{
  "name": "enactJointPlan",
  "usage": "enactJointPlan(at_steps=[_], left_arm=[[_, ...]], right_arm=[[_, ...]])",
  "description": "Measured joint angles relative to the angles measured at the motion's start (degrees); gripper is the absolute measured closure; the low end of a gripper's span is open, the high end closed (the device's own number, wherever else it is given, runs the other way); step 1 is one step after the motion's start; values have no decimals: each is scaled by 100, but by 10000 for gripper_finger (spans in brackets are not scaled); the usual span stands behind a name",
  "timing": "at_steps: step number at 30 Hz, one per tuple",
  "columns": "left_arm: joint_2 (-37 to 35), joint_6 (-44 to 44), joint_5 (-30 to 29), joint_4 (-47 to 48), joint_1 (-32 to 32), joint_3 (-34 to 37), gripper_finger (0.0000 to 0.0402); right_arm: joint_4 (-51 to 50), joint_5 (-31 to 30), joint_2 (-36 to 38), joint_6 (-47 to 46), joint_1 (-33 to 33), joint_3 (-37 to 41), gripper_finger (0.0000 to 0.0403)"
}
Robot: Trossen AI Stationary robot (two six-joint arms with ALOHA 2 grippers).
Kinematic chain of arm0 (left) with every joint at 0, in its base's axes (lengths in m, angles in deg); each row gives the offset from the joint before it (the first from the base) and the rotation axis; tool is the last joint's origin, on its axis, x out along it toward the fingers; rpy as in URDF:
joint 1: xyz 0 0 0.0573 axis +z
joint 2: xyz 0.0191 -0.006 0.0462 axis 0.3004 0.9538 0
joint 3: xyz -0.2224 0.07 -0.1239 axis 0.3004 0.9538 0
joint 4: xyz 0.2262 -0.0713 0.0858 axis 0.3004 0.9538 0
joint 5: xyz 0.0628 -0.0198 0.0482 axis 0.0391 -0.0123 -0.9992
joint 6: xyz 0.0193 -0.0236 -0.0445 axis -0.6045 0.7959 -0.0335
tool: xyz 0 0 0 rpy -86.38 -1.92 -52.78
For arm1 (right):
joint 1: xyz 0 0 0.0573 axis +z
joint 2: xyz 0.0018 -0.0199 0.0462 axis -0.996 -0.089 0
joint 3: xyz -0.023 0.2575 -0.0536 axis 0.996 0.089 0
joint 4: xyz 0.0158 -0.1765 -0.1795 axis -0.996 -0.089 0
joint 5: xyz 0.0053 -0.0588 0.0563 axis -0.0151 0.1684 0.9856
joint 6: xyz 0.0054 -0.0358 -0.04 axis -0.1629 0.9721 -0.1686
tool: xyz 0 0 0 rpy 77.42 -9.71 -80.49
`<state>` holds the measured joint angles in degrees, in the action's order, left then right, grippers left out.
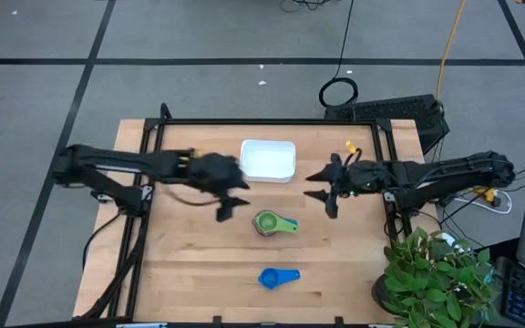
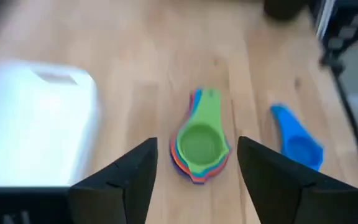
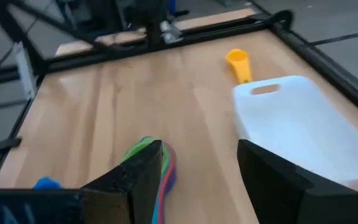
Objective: Nest measuring cups in basket
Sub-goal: Stack the dark blue measuring cup on top of the green measuring cup
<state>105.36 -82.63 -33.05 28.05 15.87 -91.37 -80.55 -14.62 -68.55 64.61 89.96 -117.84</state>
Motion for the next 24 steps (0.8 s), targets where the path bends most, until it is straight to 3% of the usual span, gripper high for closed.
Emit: enactJointPlan(at_steps=[7,11,15,24], left_arm=[[-1652,21,-525,-378,-238,602,209],[-2286,141,-543,-595,-259,1165,221],[-2735,290,-546,-815,-261,1700,228],[-3066,440,-545,-940,-259,2172,229]], right_arm=[[-69,-6,-1023,303,242,-844,200],[684,561,-1425,609,437,-979,200],[1418,1034,-1691,677,604,-988,200],[1492,579,-1796,689,621,-986,200]])
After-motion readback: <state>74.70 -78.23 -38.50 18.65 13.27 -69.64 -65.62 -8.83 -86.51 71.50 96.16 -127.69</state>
